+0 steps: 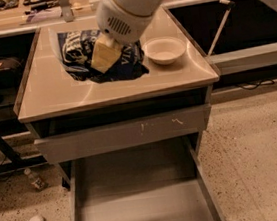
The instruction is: Pick blue chip bag from middle drawer and place on counter
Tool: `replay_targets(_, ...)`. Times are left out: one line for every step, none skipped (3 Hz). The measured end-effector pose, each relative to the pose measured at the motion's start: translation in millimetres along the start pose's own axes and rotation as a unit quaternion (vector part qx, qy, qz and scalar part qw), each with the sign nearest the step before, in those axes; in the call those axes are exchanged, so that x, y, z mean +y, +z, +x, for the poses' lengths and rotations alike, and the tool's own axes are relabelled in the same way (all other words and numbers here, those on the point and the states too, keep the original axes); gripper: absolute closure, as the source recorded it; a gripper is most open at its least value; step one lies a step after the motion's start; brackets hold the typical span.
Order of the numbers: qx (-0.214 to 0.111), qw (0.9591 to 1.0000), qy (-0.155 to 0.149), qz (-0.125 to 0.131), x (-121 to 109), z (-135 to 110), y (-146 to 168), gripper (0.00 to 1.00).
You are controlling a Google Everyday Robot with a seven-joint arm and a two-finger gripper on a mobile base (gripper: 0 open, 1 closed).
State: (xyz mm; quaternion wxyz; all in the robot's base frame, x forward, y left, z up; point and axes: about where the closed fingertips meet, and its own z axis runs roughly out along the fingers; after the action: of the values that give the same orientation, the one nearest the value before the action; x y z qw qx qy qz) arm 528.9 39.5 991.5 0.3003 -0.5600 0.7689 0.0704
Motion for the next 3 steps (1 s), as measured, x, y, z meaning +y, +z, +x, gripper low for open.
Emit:
replay_targets(-0.013,0.9996,-0.008,-0.022,-18.7,-30.0,20.6,1.00)
replay_targets(-0.017,0.9986,-0.013,-0.048,-30.2,-48.2,46.1,1.00)
replay_targets(-0.021,0.9972,-0.010,-0.071,-40.1,-58.1,69.6,1.00)
